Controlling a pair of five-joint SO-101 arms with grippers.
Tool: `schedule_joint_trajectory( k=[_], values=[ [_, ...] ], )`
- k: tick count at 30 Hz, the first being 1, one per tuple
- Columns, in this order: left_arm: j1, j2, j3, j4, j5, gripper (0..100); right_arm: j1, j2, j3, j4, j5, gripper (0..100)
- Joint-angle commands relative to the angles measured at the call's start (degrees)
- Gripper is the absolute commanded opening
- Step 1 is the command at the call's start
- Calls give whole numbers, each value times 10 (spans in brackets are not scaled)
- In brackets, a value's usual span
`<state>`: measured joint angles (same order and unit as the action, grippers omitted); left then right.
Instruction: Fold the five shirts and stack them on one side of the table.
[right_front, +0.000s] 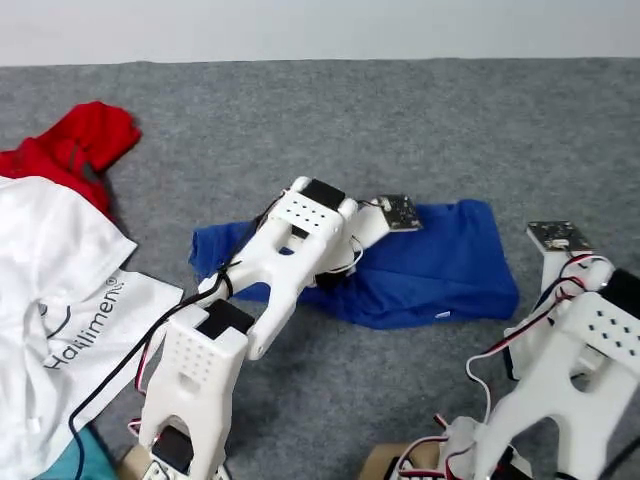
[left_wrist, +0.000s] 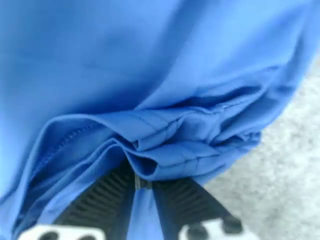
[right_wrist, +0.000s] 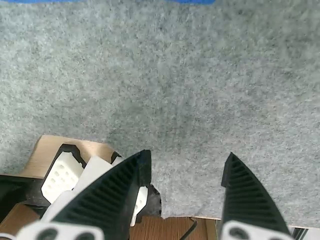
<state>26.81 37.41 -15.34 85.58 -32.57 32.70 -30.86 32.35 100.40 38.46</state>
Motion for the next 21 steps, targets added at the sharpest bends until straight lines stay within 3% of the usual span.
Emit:
schedule_joint_trajectory(
  k=[1,7,15,21],
  values=[
    [6,-61,-21,40,4,4,4,-13,-2,18,5,245],
    [27,-84,-17,46,4,4,3,-13,-2,16,5,245],
    [34,12,-20,14,4,4,-26,-13,-2,17,5,245],
    [33,-9,-61,123,2,3,-44,-13,-2,17,5,245]
  ],
)
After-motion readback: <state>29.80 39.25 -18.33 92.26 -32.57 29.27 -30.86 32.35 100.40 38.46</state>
